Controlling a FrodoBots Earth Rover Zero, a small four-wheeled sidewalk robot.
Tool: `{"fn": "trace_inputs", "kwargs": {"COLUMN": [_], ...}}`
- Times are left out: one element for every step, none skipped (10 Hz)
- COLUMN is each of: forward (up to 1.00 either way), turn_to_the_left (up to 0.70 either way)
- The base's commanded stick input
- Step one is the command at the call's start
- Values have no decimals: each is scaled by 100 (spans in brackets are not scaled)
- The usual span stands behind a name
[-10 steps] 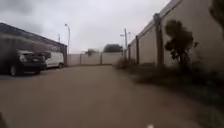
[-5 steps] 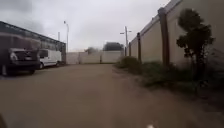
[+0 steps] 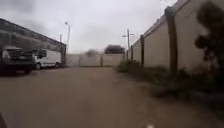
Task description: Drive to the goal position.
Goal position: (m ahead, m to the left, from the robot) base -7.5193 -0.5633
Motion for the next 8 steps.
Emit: {"fn": "trace_inputs", "kwargs": {"forward": [100,100,100,100,100,100,100,100], "turn_to_the_left": [0,0,0,0,0,0,0,0]}}
